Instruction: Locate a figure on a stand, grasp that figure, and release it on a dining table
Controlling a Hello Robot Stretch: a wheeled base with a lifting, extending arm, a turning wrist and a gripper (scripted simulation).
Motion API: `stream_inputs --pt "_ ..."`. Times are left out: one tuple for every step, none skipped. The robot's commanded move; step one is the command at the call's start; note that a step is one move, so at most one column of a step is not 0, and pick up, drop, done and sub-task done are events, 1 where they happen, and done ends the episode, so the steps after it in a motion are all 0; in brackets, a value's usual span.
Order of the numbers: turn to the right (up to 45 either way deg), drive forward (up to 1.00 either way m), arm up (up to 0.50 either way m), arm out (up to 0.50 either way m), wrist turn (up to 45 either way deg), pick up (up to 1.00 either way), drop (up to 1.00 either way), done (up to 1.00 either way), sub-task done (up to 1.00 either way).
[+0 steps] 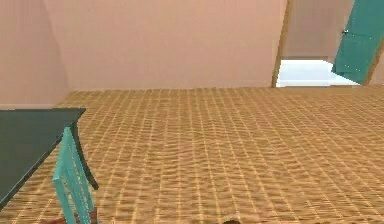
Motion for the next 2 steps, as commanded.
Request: stream_inputs --pt "-30.0 0.00 0.00 0.00 0.0 0.00 0.00 0.00 0.00" --pt "45.0 0.00 0.00 0.00 0.0 0.00 0.00 0.00 0.00"
